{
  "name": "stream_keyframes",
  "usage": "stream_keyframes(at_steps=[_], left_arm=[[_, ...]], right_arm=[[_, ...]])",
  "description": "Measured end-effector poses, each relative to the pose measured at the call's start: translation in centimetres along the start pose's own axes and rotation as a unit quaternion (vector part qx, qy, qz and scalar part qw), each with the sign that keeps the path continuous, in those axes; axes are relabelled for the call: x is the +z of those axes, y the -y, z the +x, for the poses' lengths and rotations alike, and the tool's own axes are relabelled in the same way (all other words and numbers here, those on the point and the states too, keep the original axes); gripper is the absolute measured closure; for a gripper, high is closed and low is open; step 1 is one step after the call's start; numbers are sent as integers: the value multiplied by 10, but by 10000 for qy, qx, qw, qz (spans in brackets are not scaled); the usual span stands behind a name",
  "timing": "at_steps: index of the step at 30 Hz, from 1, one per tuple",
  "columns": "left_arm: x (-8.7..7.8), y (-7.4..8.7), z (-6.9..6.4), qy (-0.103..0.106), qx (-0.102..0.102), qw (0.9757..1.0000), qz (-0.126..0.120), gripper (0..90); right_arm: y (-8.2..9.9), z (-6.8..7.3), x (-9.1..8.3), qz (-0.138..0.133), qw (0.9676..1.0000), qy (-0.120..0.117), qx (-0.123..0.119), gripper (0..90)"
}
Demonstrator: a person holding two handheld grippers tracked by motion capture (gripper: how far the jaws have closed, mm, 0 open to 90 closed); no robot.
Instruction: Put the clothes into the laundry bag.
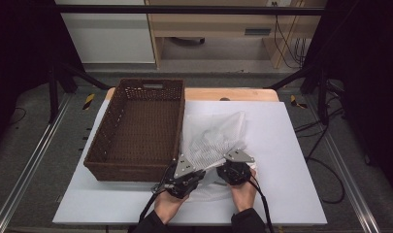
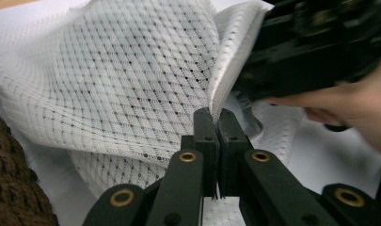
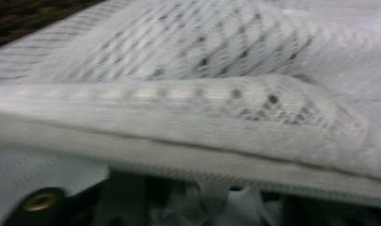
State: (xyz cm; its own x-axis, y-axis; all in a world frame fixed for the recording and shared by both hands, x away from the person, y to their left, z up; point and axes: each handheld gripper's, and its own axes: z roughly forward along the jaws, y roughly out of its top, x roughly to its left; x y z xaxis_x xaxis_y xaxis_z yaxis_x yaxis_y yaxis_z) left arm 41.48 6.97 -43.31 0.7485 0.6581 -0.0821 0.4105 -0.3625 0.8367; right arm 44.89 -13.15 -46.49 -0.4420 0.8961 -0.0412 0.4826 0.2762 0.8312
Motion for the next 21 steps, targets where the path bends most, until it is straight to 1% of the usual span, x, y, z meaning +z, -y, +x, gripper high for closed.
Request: stream_keyframes(at_steps=[1,2,3,4,5,8,11,12,13,14,15,16,17,18,19,20,21], left_arm=[[1,0,0,-13,-5,10000,-1,882],[2,0,0,-32,11,10000,-20,882],[2,0,0,-48,15,10000,-37,882],[2,0,0,-53,3,10000,-51,881],[2,-1,0,-66,-5,9999,-89,881],[-2,-3,2,-87,-58,9998,-161,881],[-4,-5,3,-94,-66,9997,-211,881],[-4,-5,3,-86,-73,9997,-202,882],[-4,-5,3,-82,-80,9997,-194,881],[-2,-5,3,-75,-70,9998,-170,881],[-1,-5,2,-73,-59,9998,-151,882],[0,-5,1,-64,-56,9999,-132,882],[1,-5,1,-60,-39,9999,-126,882],[1,-5,0,-49,-35,9999,-123,882],[1,-5,-1,-49,-30,9999,-119,881],[1,-6,-2,-43,-28,9999,-129,881],[0,-6,-2,-33,-26,9999,-144,881]], right_arm=[[0,0,-4,-3,9999,-142,-26,486],[1,1,-11,26,9989,-435,-147,387],[1,1,-11,26,9989,-435,-147,387],[1,1,-15,11,9984,-531,-206,363],[2,2,-20,-11,9977,-635,-219,315],[3,1,-32,-73,9955,-913,-246,272],[8,2,-41,-37,9944,-1024,-242,280],[10,4,-42,-17,9944,-1029,-244,307],[11,5,-41,35,9944,-1028,-256,356],[13,6,-38,103,9941,-1038,-301,408],[14,8,-33,209,9943,-996,-318,453],[15,9,-26,336,9941,-981,-307,566],[17,10,-18,470,9931,-1036,-270,656],[18,10,-10,587,9922,-1088,-186,734],[19,10,-3,588,9919,-1120,-94,799],[18,8,1,558,9917,-1155,20,817],[16,7,4,562,9909,-1208,214,831]])
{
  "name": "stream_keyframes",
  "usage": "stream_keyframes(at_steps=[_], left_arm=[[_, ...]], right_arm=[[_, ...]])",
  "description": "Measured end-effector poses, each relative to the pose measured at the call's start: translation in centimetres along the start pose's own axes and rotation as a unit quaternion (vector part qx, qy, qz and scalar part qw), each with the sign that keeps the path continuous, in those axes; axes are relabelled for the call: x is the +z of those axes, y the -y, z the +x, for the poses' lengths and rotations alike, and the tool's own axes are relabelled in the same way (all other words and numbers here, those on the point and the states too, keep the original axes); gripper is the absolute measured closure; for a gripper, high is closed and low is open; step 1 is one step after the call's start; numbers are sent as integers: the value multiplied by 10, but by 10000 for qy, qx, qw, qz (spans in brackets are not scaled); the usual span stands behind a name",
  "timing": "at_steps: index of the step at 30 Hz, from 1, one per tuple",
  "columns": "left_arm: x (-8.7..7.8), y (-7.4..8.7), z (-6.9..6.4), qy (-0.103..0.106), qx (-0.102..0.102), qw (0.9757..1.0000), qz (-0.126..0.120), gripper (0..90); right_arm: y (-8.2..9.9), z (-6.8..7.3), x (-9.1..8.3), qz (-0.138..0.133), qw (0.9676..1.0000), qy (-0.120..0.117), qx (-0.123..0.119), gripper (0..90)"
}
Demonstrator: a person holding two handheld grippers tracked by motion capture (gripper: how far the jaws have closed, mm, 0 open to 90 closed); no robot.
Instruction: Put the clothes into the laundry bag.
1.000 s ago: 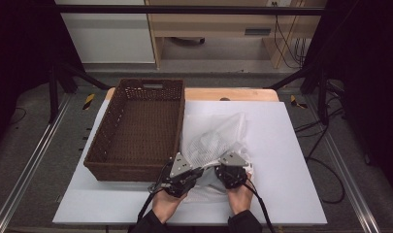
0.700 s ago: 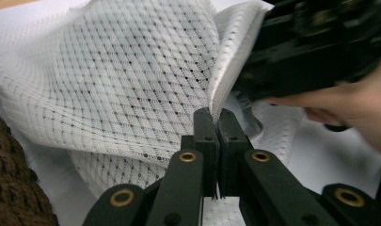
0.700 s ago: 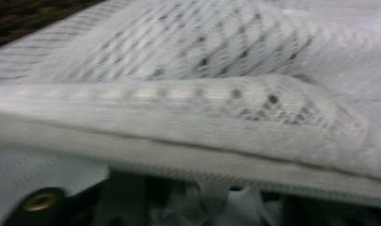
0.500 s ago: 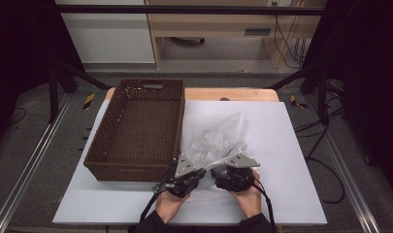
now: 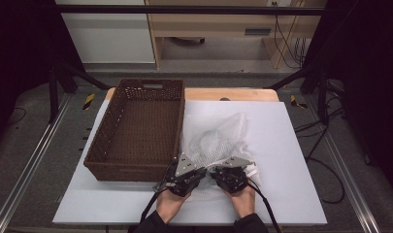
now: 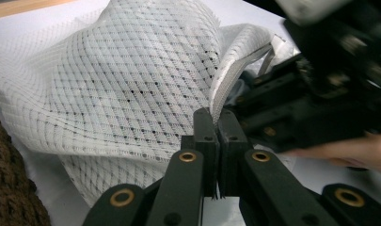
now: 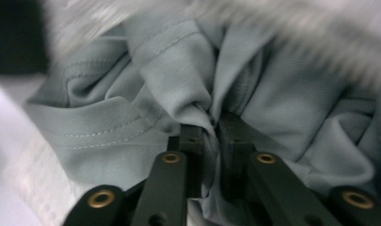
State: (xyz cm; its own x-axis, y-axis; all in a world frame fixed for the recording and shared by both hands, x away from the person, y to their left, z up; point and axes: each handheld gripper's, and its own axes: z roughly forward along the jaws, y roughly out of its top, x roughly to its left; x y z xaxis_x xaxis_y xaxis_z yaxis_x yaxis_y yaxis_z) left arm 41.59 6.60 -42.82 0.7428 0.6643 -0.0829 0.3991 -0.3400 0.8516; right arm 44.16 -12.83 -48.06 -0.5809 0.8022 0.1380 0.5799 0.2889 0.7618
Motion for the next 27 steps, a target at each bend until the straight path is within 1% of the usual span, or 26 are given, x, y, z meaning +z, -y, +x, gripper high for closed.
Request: stream_keyframes(at_steps=[1,3,4,5,6,7,9,11,12,13,14,15,16,17,18,19,21,22,23,24,25,26,27], left_arm=[[-1,0,0,14,-3,10000,-4,881],[-3,-1,-1,73,-26,10000,-5,882],[-3,-1,-2,94,-12,10000,9,882],[-4,0,-4,123,32,9999,30,882],[-4,0,-4,123,32,9999,30,881],[-4,0,-5,137,49,9999,48,881],[-2,2,-6,122,58,9999,76,882],[0,4,-4,115,50,9998,121,882],[1,5,-3,105,33,9999,132,882],[2,6,-3,89,42,9999,133,882],[3,7,-2,68,47,9999,140,882],[4,8,-2,67,32,9999,128,881],[4,8,-1,62,24,9999,115,882],[5,8,-1,46,19,9999,108,881],[4,8,-1,35,13,10000,91,881],[4,7,0,29,20,10000,86,881],[5,7,0,24,14,10000,80,882],[6,8,0,38,15,9999,101,882],[6,8,0,39,16,9999,116,881],[7,8,0,41,12,9999,123,882],[7,8,0,54,15,9999,138,881],[7,8,0,57,12,9999,136,882],[7,8,0,67,9,9999,133,882]], right_arm=[[-2,-1,2,-43,10000,23,42,839],[-6,0,6,-121,9995,299,-1,844],[-8,-1,8,-169,9988,453,47,844],[-12,-5,14,-305,9961,826,65,845],[-12,-5,14,-305,9961,826,65,845],[-13,-8,17,-364,9946,963,140,844],[-15,-12,20,-447,9923,1132,209,840],[-14,-13,20,-500,9920,1149,176,818],[-13,-12,15,-506,9925,1110,108,737],[-13,-12,15,-506,9925,1110,108,737],[-13,-11,11,-540,9930,1046,-17,654],[-11,-10,5,-513,9938,979,-98,554],[-9,-9,-1,-467,9947,908,-139,511],[-7,-8,-7,-445,9951,865,-170,487],[-4,-7,-12,-508,9945,879,-255,471],[0,-7,-16,-518,9946,854,-278,504],[5,-7,-20,-474,9958,732,-295,630],[7,-7,-18,-418,9961,712,-322,705],[7,-8,-14,-365,9961,718,-359,758],[6,-8,-10,-327,9965,707,-318,810],[5,-10,-7,-322,9968,673,-283,836],[2,-11,-3,-298,9974,633,-187,847],[0,-11,2,-264,9975,628,-161,854]])
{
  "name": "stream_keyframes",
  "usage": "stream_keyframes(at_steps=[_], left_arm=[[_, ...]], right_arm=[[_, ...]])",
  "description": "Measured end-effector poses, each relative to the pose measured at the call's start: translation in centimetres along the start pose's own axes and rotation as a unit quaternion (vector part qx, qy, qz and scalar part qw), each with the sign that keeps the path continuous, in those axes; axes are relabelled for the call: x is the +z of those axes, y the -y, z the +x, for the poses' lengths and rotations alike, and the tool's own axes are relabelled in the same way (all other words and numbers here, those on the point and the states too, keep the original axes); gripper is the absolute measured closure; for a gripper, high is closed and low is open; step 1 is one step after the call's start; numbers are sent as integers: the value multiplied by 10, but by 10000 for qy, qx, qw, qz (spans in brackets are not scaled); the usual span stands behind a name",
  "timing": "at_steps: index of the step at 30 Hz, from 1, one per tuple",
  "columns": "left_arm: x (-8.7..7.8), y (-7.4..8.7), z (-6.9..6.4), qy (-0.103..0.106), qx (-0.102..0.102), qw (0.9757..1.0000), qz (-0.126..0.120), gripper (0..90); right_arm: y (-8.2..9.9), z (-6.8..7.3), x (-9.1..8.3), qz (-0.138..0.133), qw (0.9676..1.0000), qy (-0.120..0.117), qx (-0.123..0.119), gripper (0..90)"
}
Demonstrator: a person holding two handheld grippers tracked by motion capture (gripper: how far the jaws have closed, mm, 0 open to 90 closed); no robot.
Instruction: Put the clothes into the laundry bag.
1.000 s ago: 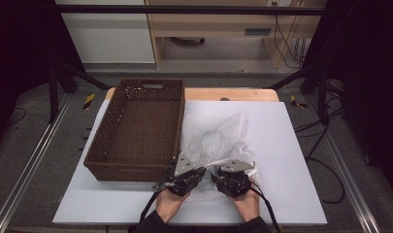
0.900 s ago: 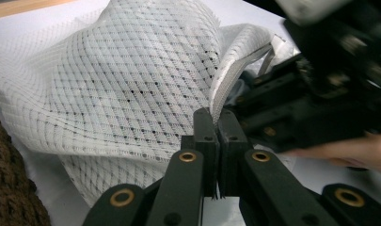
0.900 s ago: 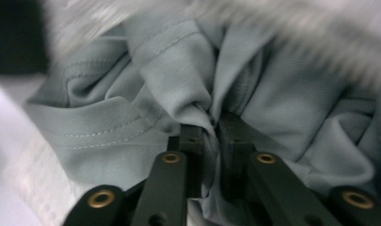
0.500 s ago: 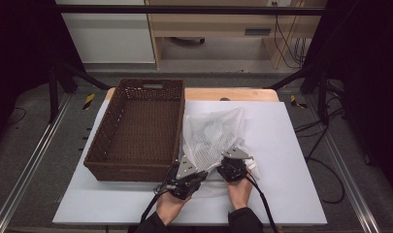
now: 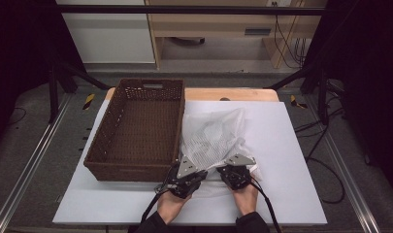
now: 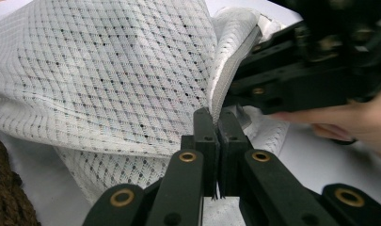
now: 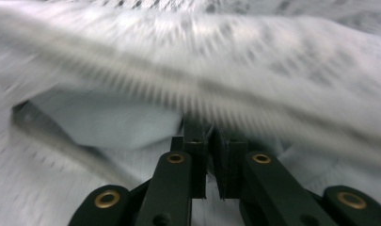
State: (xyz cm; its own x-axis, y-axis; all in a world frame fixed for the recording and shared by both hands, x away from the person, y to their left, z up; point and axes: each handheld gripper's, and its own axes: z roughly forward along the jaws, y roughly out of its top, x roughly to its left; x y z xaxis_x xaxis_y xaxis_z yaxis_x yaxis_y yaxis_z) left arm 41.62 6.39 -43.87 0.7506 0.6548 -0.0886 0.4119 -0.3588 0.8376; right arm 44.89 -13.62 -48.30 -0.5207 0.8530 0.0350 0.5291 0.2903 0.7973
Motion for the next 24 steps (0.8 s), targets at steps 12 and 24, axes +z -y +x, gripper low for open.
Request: stream_keyframes(at_steps=[12,24], left_arm=[[2,4,-2,68,3,9999,99,881],[12,11,-5,205,-33,9993,324,668]], right_arm=[[-11,-4,16,-47,9977,625,265,793],[22,-30,-77,-434,9989,159,63,629]])
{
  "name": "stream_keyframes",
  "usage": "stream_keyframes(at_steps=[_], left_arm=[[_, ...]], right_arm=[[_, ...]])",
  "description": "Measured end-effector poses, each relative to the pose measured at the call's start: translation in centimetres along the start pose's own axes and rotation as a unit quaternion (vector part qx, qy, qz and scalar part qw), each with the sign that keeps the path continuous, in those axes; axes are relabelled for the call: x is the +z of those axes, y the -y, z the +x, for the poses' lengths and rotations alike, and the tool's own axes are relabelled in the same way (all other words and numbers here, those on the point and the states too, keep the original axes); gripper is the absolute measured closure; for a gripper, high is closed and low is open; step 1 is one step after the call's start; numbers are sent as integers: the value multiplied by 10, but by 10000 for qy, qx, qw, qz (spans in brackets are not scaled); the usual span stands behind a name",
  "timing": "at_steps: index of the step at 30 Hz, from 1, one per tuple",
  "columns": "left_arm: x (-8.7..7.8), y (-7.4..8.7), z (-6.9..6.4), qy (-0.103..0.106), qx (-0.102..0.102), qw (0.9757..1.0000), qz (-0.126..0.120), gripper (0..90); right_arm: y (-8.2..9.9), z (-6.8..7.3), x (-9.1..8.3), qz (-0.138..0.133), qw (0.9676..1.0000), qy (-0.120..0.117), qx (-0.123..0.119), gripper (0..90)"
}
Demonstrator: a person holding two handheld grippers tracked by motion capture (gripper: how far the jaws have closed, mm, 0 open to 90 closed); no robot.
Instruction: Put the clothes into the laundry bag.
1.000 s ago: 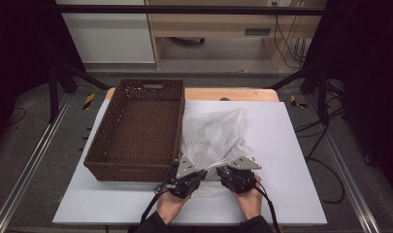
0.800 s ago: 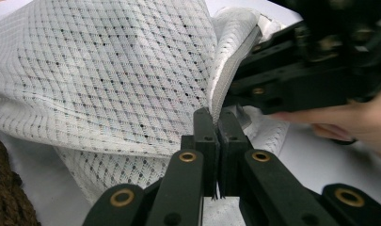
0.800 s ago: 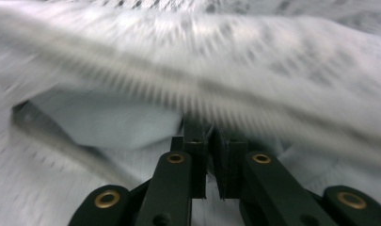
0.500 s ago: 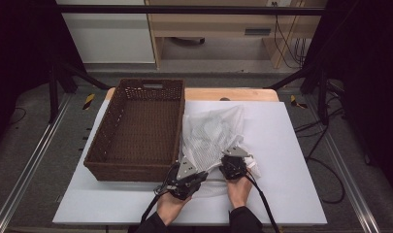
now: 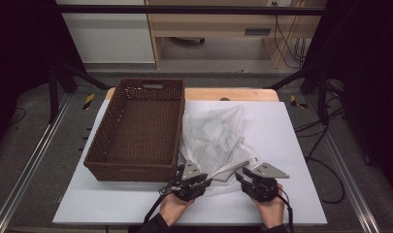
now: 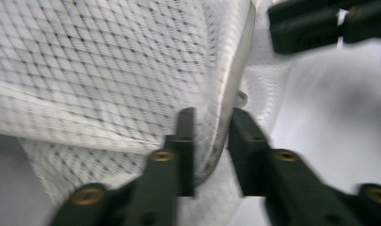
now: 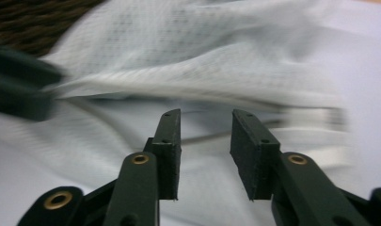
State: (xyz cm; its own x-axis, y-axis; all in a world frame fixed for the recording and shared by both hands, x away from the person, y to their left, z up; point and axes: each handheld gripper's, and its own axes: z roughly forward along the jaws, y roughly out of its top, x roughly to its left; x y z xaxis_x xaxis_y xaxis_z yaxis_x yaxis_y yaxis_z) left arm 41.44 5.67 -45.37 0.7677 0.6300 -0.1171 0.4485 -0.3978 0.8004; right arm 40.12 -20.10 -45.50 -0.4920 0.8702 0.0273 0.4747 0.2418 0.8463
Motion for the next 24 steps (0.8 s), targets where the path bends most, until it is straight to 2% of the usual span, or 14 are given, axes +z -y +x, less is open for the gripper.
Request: stream_keyframes(at_steps=[2,4,5,8,10,11,13,15,17,19,21,22,24], left_arm=[[-7,1,-3,-162,157,9997,32,566],[-16,4,-5,-221,228,9995,41,513],[-20,7,-5,-259,246,9994,39,508],[-30,18,-1,-313,179,9993,89,501],[-33,27,3,-376,110,9991,146,504],[-33,32,6,-413,60,9990,181,509],[-33,40,11,-479,-76,9985,256,511],[-32,44,15,-543,-159,9980,282,520],[-30,46,17,-606,-211,9975,291,523],[-26,49,18,-629,-270,9971,326,529],[-22,51,17,-677,-255,9966,400,531],[-21,52,17,-688,-241,9968,336,531],[-20,51,16,-698,-231,9967,334,548]], right_arm=[[2,-14,-2,14,9989,453,80,570],[5,-28,5,77,9974,671,269,539],[8,-34,10,236,9961,773,341,540],[18,-45,25,690,9920,1008,314,597],[22,-49,25,611,9928,970,333,666],[21,-48,24,671,9917,1025,396,721],[21,-50,20,745,9914,1008,367,802],[23,-52,15,786,9912,965,444,829],[23,-54,11,831,9912,899,505,792],[23,-56,7,712,9927,847,489,738],[21,-60,5,560,9930,943,443,649],[21,-62,5,513,9930,966,443,611],[22,-66,8,591,9917,1035,492,583]])
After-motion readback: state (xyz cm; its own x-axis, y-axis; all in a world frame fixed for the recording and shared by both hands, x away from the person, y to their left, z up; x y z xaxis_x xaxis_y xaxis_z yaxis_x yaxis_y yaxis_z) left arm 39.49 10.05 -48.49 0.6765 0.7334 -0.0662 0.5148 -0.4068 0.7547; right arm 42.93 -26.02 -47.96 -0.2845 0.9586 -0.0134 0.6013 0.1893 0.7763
